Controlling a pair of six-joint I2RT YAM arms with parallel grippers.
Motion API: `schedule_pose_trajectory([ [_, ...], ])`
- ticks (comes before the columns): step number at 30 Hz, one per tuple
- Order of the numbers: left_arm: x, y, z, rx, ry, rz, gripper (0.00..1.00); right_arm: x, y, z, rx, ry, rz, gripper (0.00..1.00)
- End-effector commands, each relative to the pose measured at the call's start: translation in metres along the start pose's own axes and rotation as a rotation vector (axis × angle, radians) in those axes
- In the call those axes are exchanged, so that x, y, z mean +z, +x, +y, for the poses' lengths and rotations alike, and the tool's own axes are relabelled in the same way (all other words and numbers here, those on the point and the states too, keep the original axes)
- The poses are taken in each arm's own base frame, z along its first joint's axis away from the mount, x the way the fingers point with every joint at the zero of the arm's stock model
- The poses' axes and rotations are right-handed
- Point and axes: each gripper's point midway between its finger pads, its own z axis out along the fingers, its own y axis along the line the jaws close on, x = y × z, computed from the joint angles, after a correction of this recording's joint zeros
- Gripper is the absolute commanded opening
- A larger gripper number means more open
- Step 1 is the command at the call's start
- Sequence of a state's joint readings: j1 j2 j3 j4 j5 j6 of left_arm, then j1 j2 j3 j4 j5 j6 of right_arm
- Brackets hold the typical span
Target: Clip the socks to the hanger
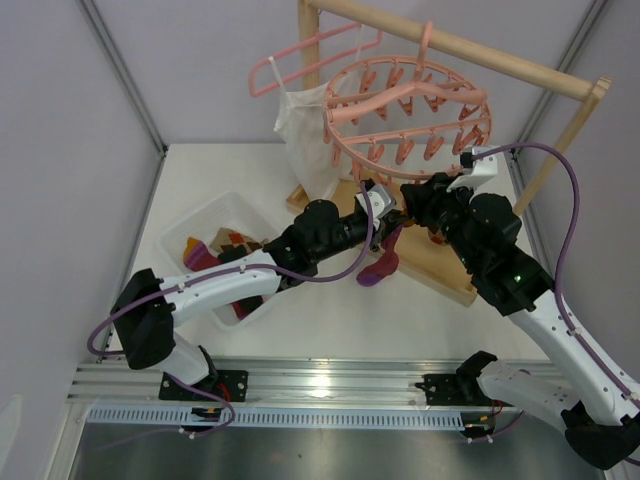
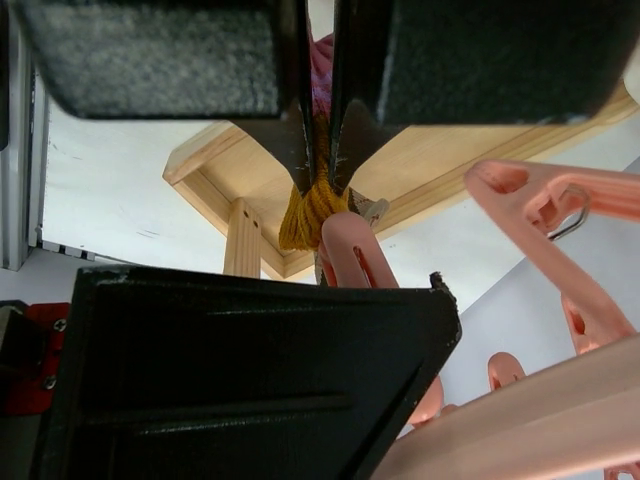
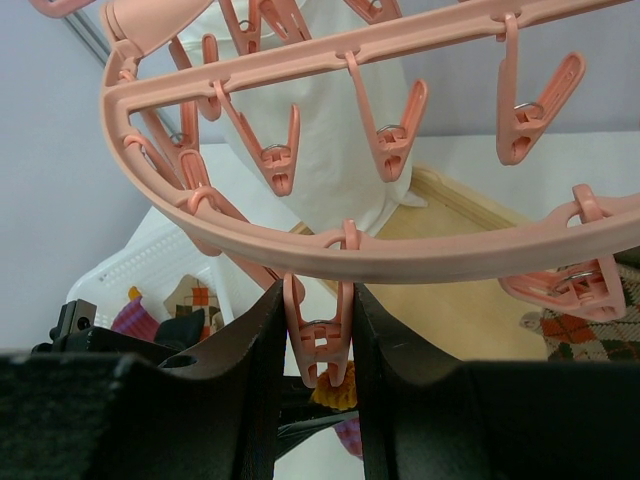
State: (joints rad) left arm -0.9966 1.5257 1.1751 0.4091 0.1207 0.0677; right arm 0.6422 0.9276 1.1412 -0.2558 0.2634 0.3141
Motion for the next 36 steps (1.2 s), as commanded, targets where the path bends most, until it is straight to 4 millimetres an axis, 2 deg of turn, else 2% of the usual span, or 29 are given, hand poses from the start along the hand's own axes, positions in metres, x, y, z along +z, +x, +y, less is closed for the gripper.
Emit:
schedule_pose_trajectory([
  [1, 0.007, -0.035, -0.006, 0.002, 0.026, -0.094, 0.01, -0.001, -0.010, 0.008, 0.011, -0.030, -0.021, 0.00],
  [15, 0.002, -0.040, 0.006, 0.031, -0.036, -0.100, 0.01, -0.002, -0.008, 0.002, -0.016, -0.002, -0.008, 0.00],
  [26, 0.001, -0.052, 0.013, 0.047, -0.072, -0.127, 0.01, 0.000, -0.005, 0.004, -0.001, 0.000, 0.009, 0.00],
  [34, 0.007, -0.060, 0.003, 0.018, -0.023, -0.148, 0.01, 0.004, -0.003, 0.010, 0.049, -0.020, 0.015, 0.00],
  [36, 0.009, -0.056, 0.001, 0.019, -0.017, -0.139, 0.01, 0.004, -0.002, 0.012, 0.055, -0.031, 0.018, 0.00],
])
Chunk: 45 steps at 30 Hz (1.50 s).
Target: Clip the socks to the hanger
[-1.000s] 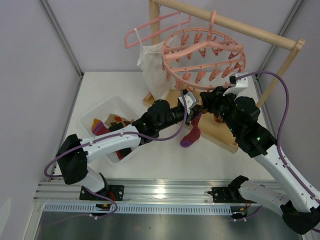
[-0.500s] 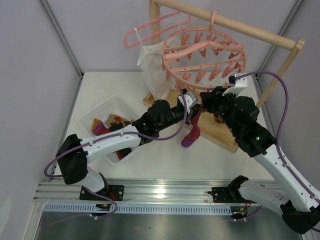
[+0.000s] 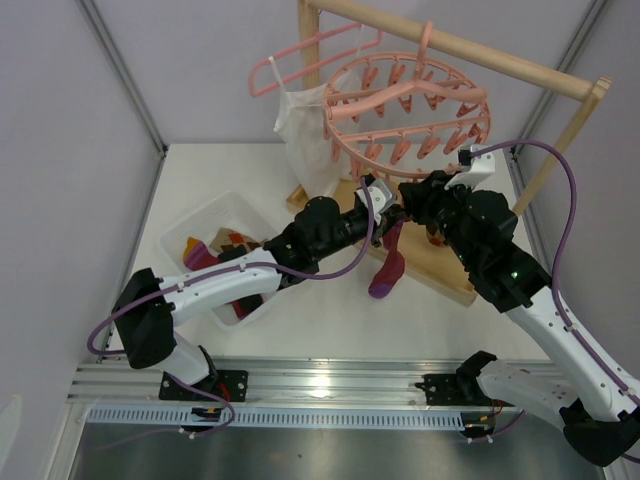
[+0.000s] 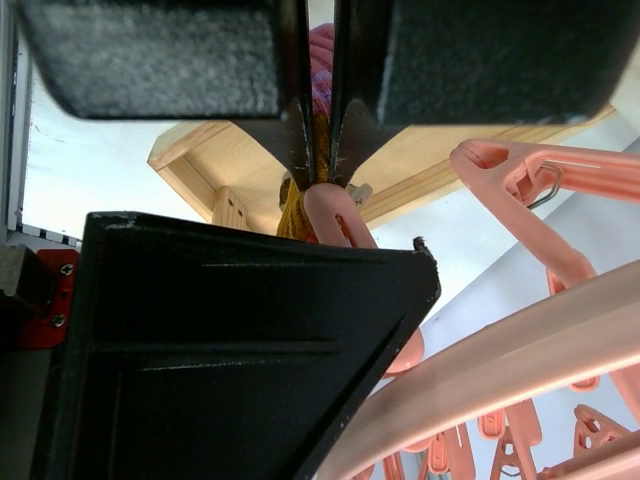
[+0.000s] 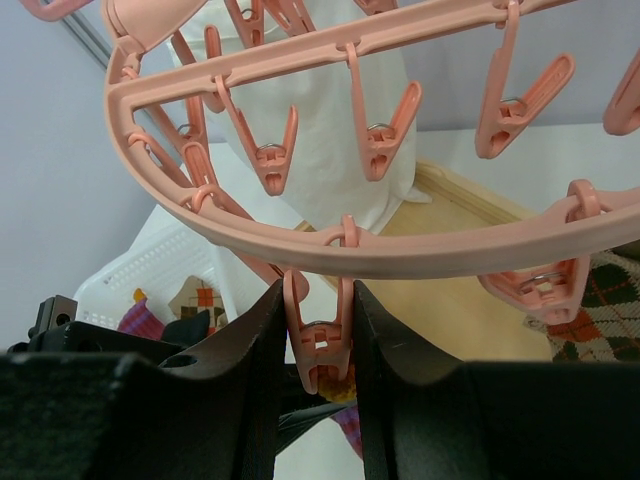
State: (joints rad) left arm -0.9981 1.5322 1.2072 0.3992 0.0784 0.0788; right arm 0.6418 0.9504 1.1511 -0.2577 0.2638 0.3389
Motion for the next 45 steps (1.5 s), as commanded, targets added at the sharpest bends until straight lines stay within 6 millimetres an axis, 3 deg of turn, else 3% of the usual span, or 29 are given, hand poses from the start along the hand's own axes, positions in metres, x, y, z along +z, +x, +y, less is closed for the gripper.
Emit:
schedule_pose_trajectory([
  [1, 0.006, -0.051, -0.007, 0.004, 0.024, -0.136, 0.01, -0.001, -0.006, 0.012, 0.038, -0.039, 0.004, 0.00],
  [14, 0.001, -0.061, -0.005, -0.022, 0.002, -0.170, 0.02, -0.001, -0.002, -0.010, 0.032, 0.077, 0.003, 0.00],
  [25, 0.007, -0.055, 0.012, -0.070, -0.103, -0.122, 0.01, -0.011, -0.008, 0.005, 0.045, -0.013, -0.006, 0.00],
  [31, 0.008, -0.052, 0.017, -0.184, -0.152, -0.113, 0.01, -0.012, -0.008, 0.005, 0.060, -0.026, -0.039, 0.00],
  [41, 0.008, -0.065, -0.011, -0.285, -0.009, -0.140, 0.01, -0.004, -0.004, -0.002, 0.074, -0.002, -0.082, 0.00],
  [45, 0.006, -0.055, -0.019, -0.292, 0.027, -0.124, 0.01, -0.004, -0.012, -0.002, 0.084, -0.004, -0.117, 0.00],
])
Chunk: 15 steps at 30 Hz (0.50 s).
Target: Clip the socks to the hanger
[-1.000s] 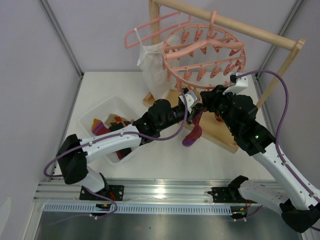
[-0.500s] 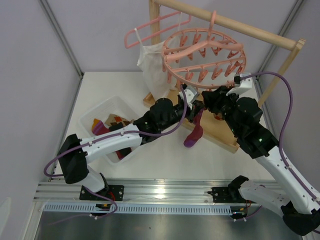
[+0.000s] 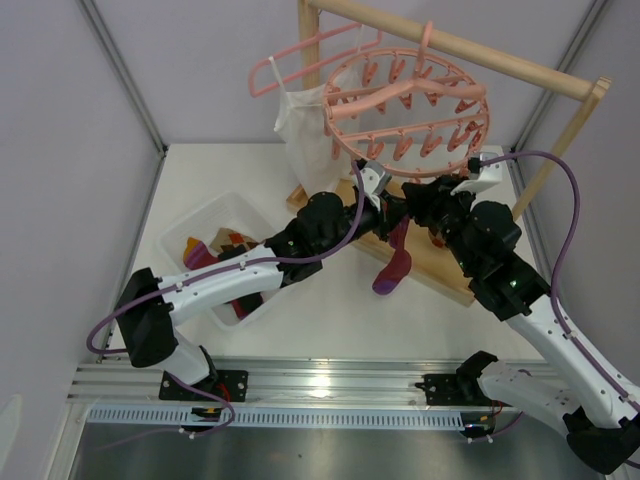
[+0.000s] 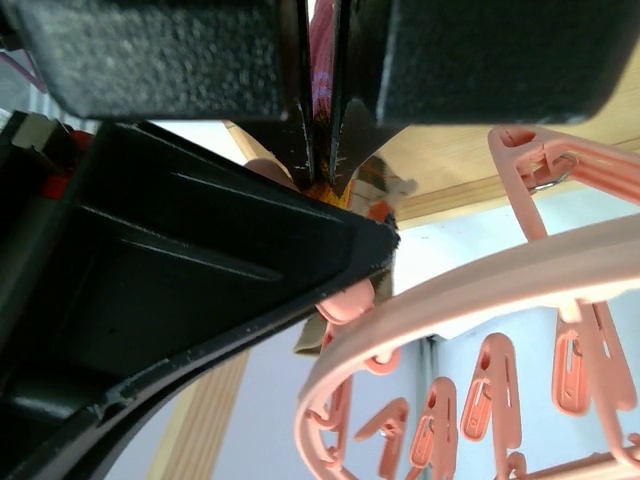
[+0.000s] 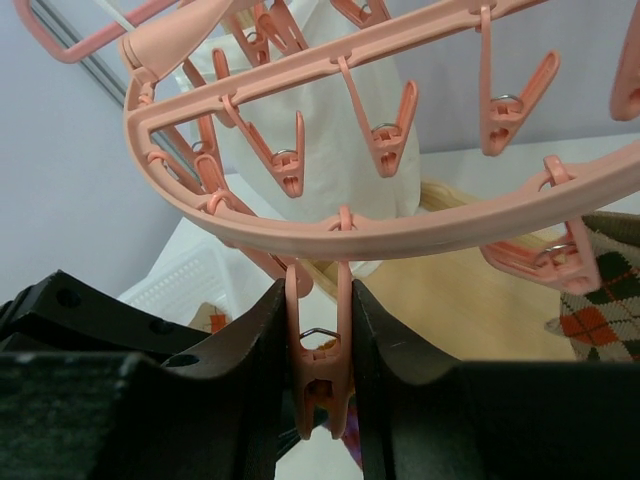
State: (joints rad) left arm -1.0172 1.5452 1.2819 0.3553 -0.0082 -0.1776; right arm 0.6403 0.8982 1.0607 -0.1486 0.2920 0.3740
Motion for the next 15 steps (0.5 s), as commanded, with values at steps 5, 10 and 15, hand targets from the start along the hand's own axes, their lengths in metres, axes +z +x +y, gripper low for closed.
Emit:
schedule_pose_trajectory([
  [5, -0.009, 0.001, -0.016, -0.064, 0.074, -0.037, 0.01, -0.003, -0.022, 0.003, 0.027, -0.003, -0.088, 0.00],
  [10, -0.016, 0.016, -0.014, -0.106, 0.062, -0.001, 0.01, -0.004, -0.019, 0.002, 0.008, -0.012, -0.097, 0.00],
  [15, -0.025, 0.003, -0.026, -0.170, 0.105, -0.021, 0.01, -0.001, -0.012, 0.001, 0.001, -0.024, -0.102, 0.00],
])
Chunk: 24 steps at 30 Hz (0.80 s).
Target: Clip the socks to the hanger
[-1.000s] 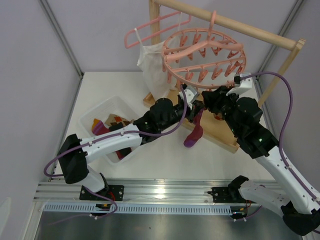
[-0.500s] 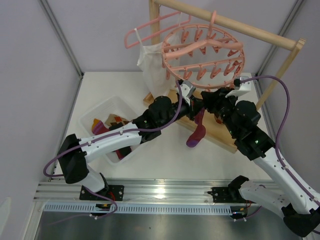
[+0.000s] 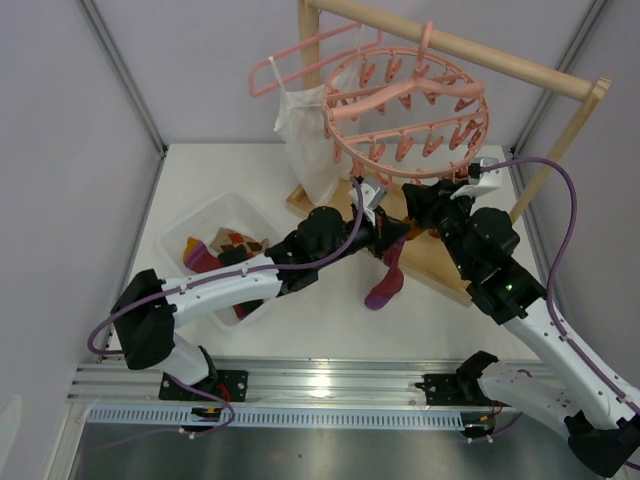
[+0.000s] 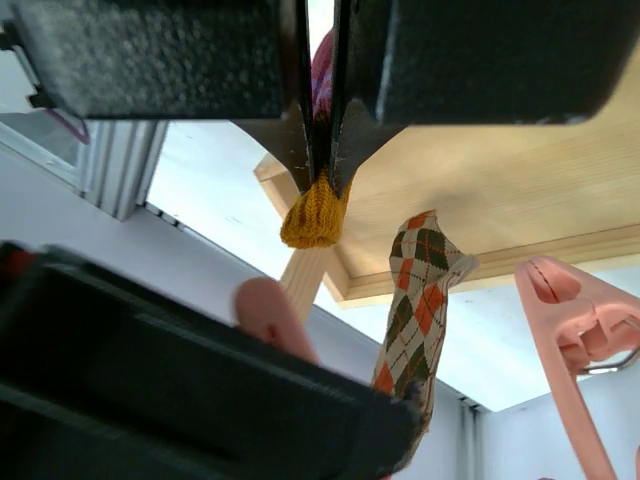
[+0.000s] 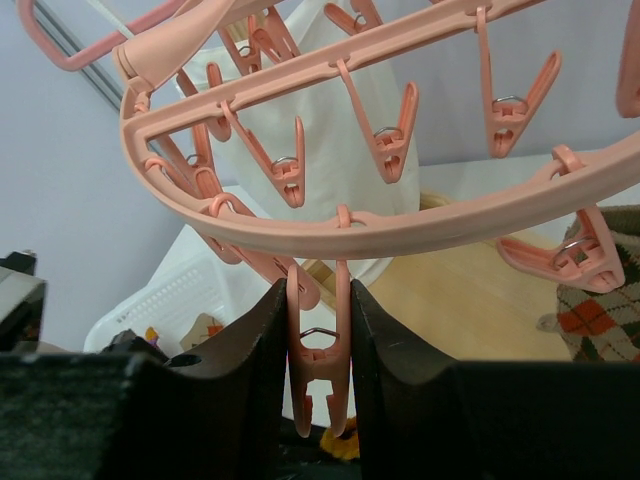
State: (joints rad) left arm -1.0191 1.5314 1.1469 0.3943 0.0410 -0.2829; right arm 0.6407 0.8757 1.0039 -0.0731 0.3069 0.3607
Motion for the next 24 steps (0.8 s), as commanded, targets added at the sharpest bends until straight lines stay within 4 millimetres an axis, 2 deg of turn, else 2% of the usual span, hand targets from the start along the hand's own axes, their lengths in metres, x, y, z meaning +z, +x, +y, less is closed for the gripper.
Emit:
schedule_pose_trajectory([
  [1, -0.018, -0.049, -0.029, -0.060, 0.092, -0.119, 0.01, 0.001, -0.014, 0.006, 0.005, -0.027, -0.075, 0.00],
  [7, -0.029, -0.055, -0.039, -0.074, 0.135, -0.123, 0.01, 0.005, -0.007, 0.006, 0.002, -0.036, -0.072, 0.00],
  [12, -0.030, -0.061, -0.042, -0.084, 0.141, -0.129, 0.01, 0.005, -0.005, 0.006, 0.005, -0.036, -0.073, 0.00],
  [18, -0.016, -0.055, -0.031, -0.130, 0.073, -0.087, 0.01, 0.003, -0.007, 0.009, 0.016, -0.052, -0.075, 0.00],
  [24, -0.012, -0.065, -0.016, -0.198, -0.027, -0.108, 0.01, 0.002, -0.003, 0.010, 0.019, -0.065, -0.060, 0.00],
])
